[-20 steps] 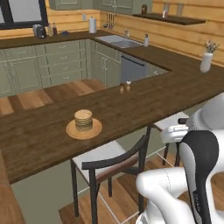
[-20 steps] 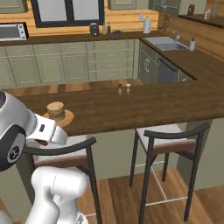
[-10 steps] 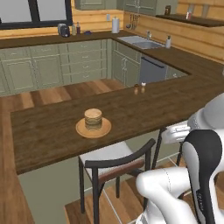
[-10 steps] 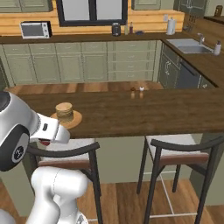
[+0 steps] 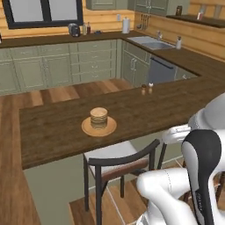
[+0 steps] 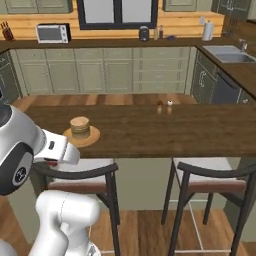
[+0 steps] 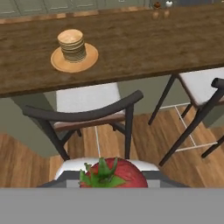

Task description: Take the strawberry from the fridge and place it on top of the pancake, located on the dining counter.

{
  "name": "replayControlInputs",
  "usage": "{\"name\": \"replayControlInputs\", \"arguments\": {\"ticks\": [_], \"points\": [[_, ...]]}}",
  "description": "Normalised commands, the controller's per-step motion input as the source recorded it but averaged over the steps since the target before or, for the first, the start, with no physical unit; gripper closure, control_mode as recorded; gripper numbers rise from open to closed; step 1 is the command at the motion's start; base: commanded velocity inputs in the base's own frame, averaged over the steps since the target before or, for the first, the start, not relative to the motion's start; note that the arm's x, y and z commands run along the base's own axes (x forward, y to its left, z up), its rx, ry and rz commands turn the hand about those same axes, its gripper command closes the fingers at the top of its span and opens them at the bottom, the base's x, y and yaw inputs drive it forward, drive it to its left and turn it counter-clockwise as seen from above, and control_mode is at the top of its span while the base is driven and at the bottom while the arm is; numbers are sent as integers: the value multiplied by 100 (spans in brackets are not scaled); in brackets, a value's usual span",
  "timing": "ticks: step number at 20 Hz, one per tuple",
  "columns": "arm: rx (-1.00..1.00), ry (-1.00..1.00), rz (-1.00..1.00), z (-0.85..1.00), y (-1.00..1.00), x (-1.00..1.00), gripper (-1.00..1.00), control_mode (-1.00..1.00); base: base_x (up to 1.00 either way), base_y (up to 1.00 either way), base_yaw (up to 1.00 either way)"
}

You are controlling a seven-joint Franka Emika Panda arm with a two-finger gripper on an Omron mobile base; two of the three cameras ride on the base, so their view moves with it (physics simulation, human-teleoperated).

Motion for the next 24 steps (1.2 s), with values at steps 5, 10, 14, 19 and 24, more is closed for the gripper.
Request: {"name": "replayControlInputs", "arguments": {"ticks": [5, 10, 14, 19, 24], "points": [[0, 0, 0, 0, 0, 0, 100, 100, -96, 30, 44], [0, 0, 0, 0, 0, 0, 100, 100, -2, 10, 16], [0, 0, 0, 0, 0, 0, 100, 100, 73, 0, 0], [0, 0, 0, 0, 0, 0, 100, 100, 78, 25, 0], [0, 0, 0, 0, 0, 0, 100, 100, 60, 22, 0]]}}
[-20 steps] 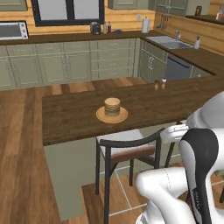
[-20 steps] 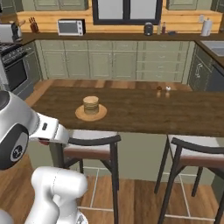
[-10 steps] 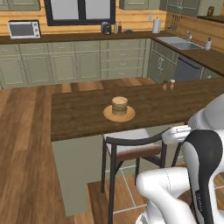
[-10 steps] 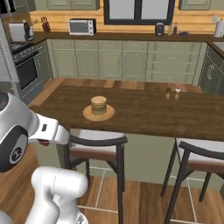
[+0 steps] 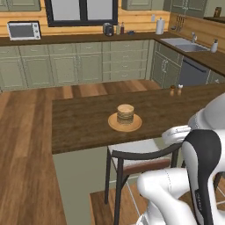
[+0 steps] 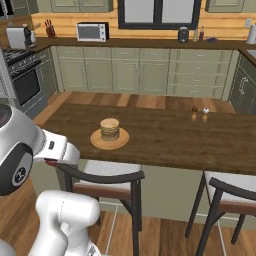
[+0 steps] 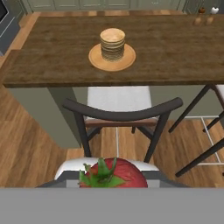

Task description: Take the strawberry from the fridge and place it on top of the pancake, located on the dining counter.

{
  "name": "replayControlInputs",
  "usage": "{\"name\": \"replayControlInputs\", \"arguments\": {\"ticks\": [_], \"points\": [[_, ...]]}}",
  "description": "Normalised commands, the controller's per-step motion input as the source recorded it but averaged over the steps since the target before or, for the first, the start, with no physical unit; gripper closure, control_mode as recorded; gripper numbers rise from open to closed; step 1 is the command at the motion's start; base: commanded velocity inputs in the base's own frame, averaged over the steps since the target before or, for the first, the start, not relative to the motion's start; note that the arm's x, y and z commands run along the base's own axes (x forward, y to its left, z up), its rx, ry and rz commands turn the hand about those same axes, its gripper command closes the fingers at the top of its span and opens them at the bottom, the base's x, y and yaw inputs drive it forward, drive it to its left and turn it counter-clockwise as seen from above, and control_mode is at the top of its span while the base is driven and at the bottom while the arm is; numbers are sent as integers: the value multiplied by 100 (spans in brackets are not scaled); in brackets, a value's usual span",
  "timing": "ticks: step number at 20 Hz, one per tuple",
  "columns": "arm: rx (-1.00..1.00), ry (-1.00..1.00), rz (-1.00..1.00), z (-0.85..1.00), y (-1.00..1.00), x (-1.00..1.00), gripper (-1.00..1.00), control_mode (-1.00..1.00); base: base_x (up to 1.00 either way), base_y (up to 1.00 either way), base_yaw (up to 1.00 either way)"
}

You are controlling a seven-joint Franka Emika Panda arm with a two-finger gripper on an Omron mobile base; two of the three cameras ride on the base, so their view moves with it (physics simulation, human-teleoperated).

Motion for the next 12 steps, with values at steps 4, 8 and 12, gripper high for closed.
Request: {"name": "replayControlInputs", "arguments": {"ticks": [4, 8, 12], "points": [[0, 0, 0, 0, 0, 0, 100, 100, 23, 4, 0], [0, 0, 0, 0, 0, 0, 100, 100, 14, 2, 0], [-2, 2, 0, 2, 18, 48, 100, -100, 28, 13, 0]]}}
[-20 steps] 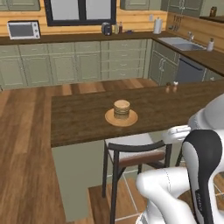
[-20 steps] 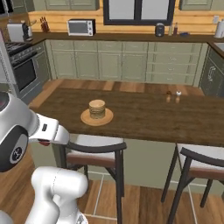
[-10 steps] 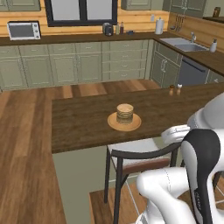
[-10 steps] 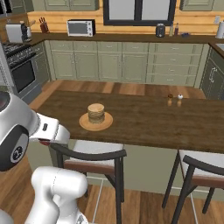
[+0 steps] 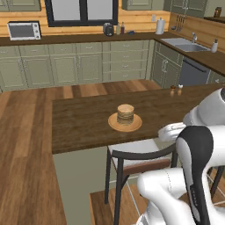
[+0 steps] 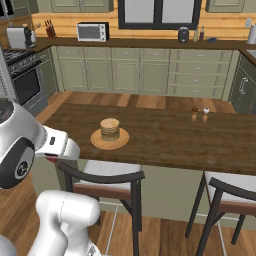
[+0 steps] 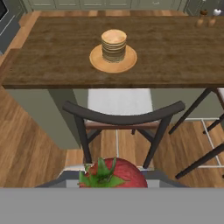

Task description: Take the strawberry from the fridge and place it on top of the pancake, located on the dining counter.

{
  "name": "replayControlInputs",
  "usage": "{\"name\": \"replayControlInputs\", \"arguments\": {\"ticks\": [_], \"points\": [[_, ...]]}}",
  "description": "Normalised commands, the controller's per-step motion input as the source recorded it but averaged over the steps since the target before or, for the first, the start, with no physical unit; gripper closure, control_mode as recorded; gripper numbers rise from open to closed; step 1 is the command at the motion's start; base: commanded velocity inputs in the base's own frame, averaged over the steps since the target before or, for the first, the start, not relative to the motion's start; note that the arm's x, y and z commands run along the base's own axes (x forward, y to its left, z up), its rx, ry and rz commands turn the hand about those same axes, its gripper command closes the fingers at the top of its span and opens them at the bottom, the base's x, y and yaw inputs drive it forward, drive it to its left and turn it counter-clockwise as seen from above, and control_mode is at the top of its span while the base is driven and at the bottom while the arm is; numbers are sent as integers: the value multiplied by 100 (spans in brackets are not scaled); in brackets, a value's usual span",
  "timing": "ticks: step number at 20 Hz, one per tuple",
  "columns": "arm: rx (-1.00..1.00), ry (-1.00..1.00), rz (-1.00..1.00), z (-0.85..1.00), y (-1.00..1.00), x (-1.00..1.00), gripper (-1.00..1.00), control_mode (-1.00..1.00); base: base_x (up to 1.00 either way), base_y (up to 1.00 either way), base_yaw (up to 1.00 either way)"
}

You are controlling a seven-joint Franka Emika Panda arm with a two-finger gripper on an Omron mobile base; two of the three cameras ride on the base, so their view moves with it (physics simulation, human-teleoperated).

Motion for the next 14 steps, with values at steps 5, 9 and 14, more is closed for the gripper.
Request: {"name": "replayControlInputs", "arguments": {"ticks": [5, 9, 14], "points": [[-1, 0, 0, 1, 35, 100, 100, -100, 0, 0, 0], [0, 1, 2, 0, 8, 100, 100, -100, 0, 0, 0], [2, 2, 6, -6, 0, 100, 100, -100, 0, 0, 0]]}}
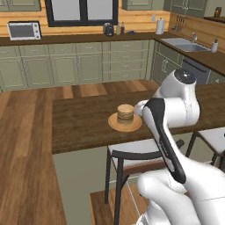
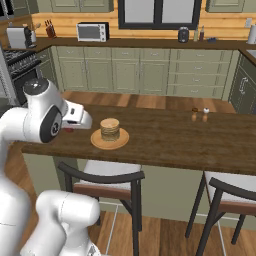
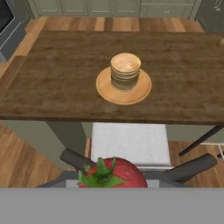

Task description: Take the strawberry from the fridge and place it on top of the pancake, located on the dining counter.

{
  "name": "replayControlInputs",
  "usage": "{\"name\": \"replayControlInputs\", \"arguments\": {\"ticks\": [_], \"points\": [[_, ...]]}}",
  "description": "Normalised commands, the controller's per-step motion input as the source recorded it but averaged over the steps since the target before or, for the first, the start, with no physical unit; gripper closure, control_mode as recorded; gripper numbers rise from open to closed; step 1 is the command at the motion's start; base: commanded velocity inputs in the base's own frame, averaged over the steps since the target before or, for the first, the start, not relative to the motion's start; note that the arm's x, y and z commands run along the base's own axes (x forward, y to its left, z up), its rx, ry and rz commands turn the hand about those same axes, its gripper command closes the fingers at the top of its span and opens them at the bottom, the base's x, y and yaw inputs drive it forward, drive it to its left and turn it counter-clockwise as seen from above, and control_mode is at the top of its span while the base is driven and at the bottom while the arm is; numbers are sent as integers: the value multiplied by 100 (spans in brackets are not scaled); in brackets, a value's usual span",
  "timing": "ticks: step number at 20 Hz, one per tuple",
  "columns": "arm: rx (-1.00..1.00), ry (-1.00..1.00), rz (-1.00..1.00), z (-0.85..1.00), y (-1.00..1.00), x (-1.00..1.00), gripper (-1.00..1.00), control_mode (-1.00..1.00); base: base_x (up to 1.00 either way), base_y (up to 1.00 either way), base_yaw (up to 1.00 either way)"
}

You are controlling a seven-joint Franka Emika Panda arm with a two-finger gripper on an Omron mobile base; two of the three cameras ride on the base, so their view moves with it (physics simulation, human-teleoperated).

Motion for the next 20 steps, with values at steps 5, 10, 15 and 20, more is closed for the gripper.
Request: {"name": "replayControlInputs", "arguments": {"ticks": [5, 10, 15, 20], "points": [[1, 6, 0, -22, -7, 100, 100, -100, 0, 0, 0], [0, 8, 0, -40, -7, 100, 100, -100, 0, 0, 0], [0, 0, 1, -24, 0, 100, 100, -100, 0, 0, 0], [-3, 0, 3, -7, 5, 100, 100, -100, 0, 0, 0]]}}
